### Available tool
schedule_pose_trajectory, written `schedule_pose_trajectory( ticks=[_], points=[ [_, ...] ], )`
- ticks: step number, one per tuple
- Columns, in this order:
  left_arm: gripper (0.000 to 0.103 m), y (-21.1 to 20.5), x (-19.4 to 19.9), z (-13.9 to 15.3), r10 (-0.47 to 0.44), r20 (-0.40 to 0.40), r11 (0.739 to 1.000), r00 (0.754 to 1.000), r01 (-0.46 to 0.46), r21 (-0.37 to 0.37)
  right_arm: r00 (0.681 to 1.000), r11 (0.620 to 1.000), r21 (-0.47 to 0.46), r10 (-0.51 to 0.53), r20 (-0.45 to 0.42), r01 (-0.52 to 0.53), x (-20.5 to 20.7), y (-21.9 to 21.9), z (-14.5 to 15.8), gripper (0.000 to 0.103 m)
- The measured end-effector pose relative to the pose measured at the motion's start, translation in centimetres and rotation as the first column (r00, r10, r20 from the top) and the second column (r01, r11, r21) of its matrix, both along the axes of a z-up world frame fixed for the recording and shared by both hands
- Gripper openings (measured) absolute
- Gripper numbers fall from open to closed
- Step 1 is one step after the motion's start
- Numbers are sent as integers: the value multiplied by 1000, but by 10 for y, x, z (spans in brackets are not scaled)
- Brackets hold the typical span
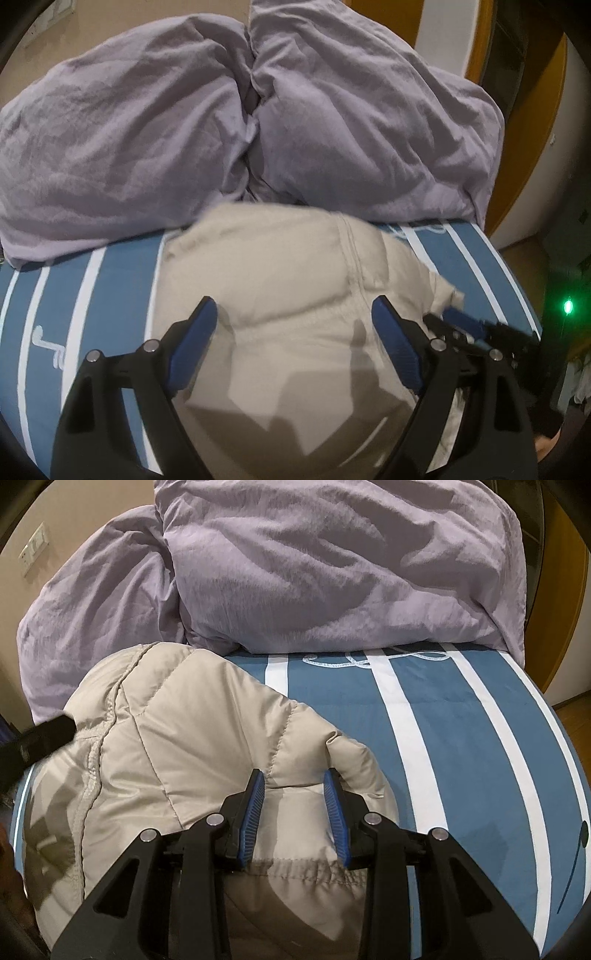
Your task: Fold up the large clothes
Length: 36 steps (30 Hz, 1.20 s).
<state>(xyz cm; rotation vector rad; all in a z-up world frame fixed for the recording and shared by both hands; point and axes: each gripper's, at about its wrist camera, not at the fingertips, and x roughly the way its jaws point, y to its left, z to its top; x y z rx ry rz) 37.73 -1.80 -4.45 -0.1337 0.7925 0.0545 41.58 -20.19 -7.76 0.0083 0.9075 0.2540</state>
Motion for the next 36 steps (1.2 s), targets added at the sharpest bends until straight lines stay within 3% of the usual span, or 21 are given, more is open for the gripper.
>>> schedule_pose_trajectory(
  ticks=[8,36],
  points=[
    [87,16,16,-15,77,-44,997,996,-76,32,1000,1000,12,1,-1,-1,0,0,-2,36],
    [95,31,22,-42,94,-39,995,995,-95,-20,1000,1000,4,12,19,-12,2,4,-5,37]
  ],
)
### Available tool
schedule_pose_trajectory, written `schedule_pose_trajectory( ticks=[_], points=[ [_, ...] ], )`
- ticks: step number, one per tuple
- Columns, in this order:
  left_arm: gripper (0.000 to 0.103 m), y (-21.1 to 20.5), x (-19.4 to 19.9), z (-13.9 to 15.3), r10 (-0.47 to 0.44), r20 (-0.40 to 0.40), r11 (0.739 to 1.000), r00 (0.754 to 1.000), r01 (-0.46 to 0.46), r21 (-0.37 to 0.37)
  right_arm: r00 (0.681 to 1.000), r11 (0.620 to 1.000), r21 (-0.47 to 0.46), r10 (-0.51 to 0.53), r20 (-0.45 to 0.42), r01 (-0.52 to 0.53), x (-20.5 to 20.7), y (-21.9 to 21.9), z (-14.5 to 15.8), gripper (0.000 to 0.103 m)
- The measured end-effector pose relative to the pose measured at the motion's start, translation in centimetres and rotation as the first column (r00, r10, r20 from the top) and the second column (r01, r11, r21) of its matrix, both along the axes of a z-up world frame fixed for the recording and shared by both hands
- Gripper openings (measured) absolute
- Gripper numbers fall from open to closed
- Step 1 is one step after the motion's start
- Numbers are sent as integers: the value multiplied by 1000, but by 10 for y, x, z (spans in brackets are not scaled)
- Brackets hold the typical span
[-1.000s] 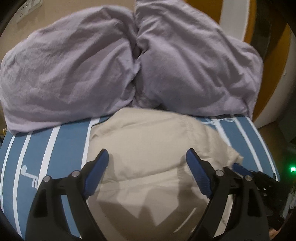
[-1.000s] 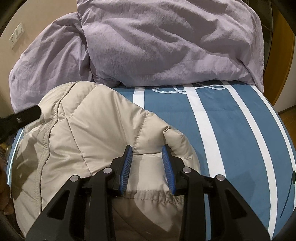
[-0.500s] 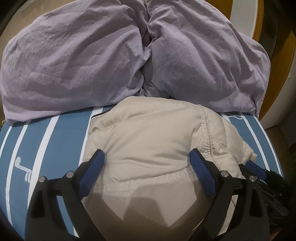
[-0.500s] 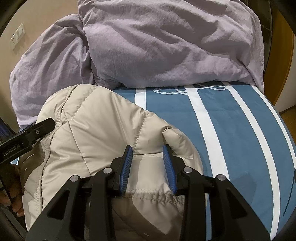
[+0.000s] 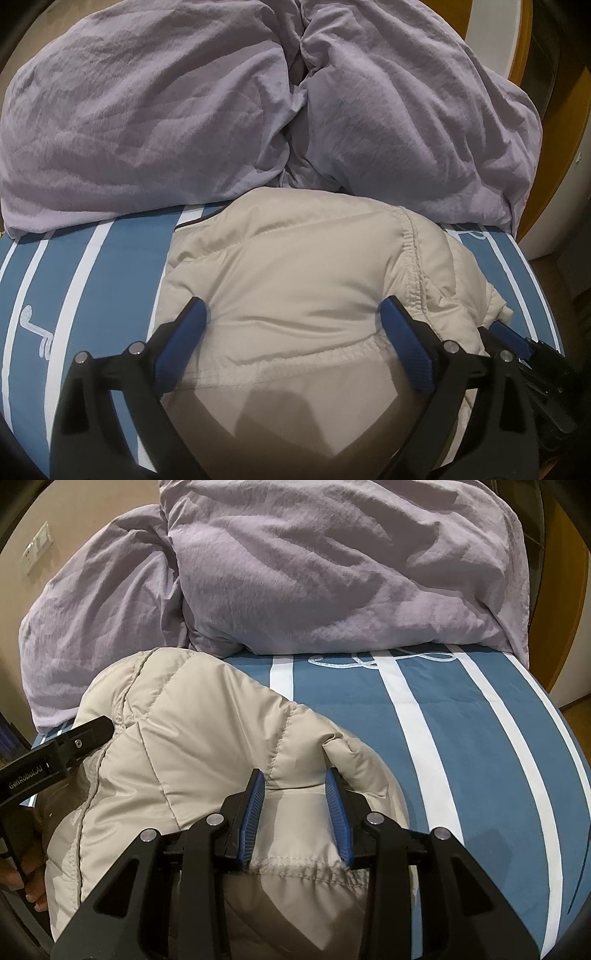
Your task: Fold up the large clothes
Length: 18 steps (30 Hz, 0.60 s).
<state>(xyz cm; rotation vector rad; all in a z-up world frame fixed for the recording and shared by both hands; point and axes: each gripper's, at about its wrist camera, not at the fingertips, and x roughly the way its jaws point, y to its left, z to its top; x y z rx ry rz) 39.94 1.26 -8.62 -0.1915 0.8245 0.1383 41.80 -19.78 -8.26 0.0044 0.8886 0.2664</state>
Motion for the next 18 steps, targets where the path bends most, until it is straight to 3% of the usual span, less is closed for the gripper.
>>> schedule_pose_trajectory(
  ticks=[6,10,13,18],
  points=[
    [93,6,-9,14,-24,-20,1000,1000,24,-15,997,999,50,4,-72,0,3,-13,9,42],
    [93,29,-26,23,-4,-41,997,999,0,-82,995,997,77,-21,-98,29,2,-35,21,62],
    [93,49,-37,25,21,-51,992,998,-28,-125,993,994,101,-35,-115,47,1,-51,26,71],
    [93,76,-49,18,30,-97,971,995,-52,-234,968,967,244,-17,-250,80,11,-77,18,90]
  ],
)
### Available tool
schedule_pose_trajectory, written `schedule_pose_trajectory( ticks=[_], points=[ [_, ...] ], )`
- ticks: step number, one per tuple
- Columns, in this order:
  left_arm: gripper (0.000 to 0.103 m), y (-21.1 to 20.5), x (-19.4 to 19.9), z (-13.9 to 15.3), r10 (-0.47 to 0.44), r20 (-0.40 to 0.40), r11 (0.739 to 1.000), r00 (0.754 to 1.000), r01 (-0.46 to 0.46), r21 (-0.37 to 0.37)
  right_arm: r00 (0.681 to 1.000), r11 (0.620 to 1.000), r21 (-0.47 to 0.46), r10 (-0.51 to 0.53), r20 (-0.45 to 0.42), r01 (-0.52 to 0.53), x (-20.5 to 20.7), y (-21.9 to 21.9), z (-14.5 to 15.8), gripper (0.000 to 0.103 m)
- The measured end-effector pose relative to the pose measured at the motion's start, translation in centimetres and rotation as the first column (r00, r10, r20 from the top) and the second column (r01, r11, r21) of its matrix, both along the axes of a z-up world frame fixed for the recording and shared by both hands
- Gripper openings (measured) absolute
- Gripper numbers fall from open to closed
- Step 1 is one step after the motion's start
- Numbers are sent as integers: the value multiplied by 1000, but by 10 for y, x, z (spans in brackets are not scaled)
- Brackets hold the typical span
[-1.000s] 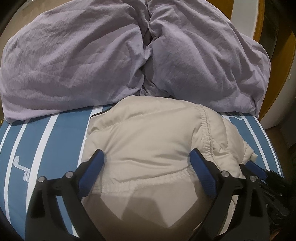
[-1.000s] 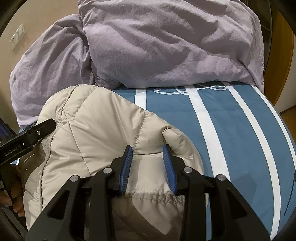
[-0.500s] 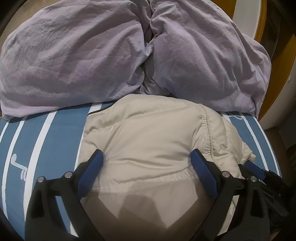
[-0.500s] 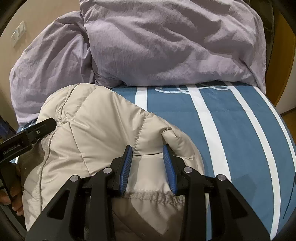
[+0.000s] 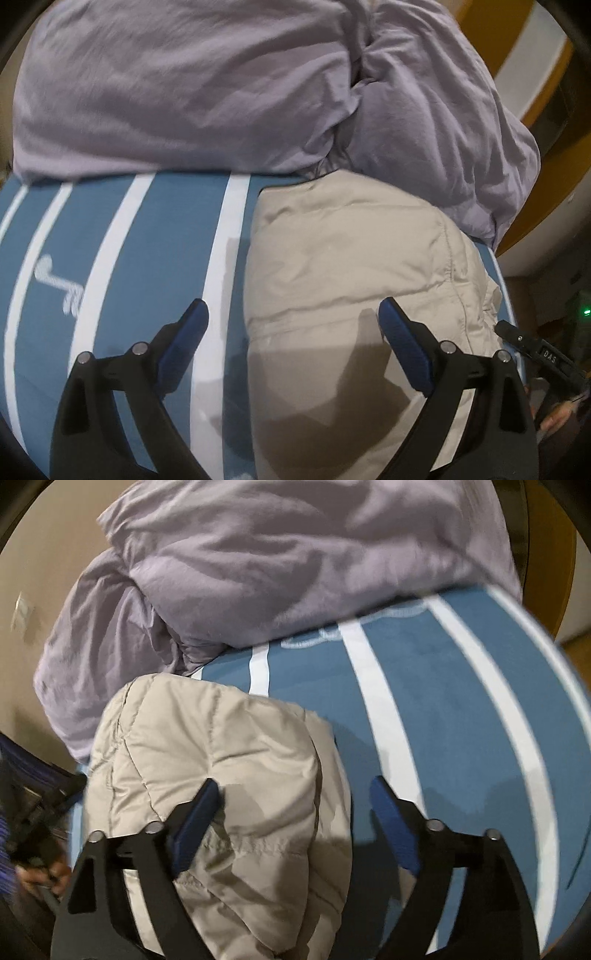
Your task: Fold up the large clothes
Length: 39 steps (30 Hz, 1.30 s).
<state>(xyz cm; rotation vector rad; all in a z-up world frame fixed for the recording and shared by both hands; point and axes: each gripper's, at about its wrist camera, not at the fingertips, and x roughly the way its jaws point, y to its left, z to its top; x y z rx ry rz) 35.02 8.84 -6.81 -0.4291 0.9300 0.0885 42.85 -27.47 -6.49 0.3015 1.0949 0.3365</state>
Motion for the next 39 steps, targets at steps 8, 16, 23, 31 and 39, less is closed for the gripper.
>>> schedule_pose_trajectory(
  ticks=[8,16,23,31,39],
  points=[
    [93,16,-3,-24,5,-32,983,999,-11,-182,971,966,258,33,-237,30,15,-16,-40,102],
    [95,28,6,-49,15,-43,923,999,-31,-383,925,915,403,154,-346,-2,26,-3,-66,102],
    [97,35,6,-72,41,-42,834,998,-57,-548,900,876,483,230,-371,-25,27,6,-77,102],
    [83,39,5,-78,51,-24,787,998,-55,-615,901,836,544,288,-324,-72,24,16,-79,94],
    [70,57,13,-53,79,24,804,997,-49,-593,911,795,602,301,-282,-76,30,34,-71,63]
  ],
)
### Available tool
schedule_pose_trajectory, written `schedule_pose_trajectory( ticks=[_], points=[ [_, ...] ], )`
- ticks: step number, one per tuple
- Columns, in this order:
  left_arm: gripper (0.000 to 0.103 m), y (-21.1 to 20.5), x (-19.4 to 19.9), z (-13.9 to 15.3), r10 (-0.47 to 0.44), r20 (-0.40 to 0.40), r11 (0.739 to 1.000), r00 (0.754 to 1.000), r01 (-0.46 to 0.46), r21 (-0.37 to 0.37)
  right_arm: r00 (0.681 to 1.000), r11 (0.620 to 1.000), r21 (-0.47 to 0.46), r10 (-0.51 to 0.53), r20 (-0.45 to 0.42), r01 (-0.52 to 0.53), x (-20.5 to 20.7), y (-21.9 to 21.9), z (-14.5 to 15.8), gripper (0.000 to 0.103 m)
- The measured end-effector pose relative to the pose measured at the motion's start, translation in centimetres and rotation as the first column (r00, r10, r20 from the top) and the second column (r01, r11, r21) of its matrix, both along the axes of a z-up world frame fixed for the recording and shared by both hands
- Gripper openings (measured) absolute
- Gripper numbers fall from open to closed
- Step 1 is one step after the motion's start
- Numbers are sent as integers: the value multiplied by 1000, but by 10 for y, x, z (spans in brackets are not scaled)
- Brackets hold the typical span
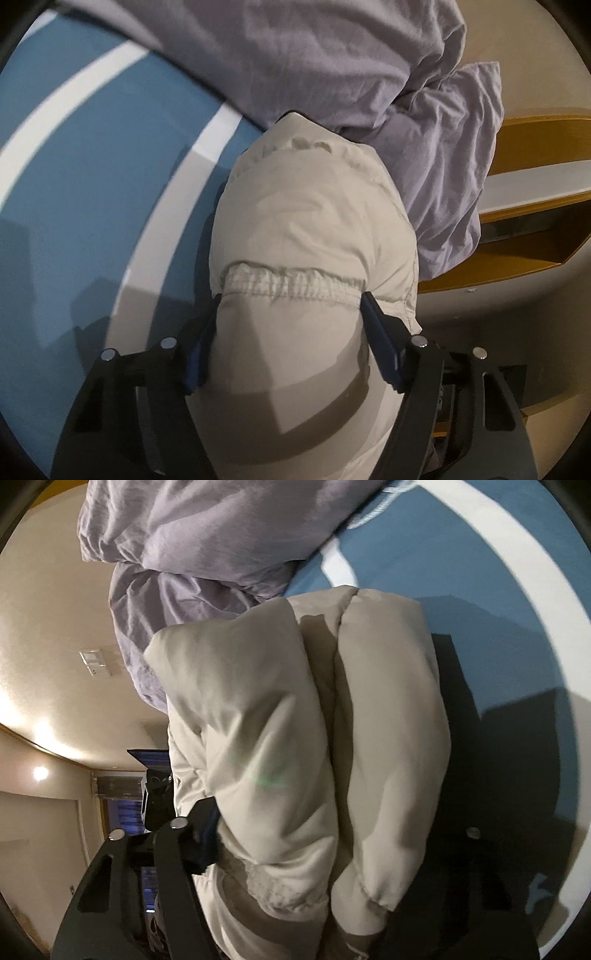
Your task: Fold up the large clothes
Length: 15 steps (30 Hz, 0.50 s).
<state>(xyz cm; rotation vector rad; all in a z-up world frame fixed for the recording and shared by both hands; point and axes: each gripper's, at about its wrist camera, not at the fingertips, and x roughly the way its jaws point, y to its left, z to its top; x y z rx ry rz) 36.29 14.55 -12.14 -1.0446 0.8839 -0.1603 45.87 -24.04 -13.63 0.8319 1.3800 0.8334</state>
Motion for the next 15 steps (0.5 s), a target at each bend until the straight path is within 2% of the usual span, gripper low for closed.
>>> schedule_pose_trajectory(
  ticks=[9,15],
  points=[
    [70,39,19,29,62,31,993,998,-65,96,999,999,24,27,40,-28,42,48,3,59],
    [72,61,23,18,125,-7,980,992,-122,159,998,999,-24,29,58,-28,55,73,-5,59]
  ],
)
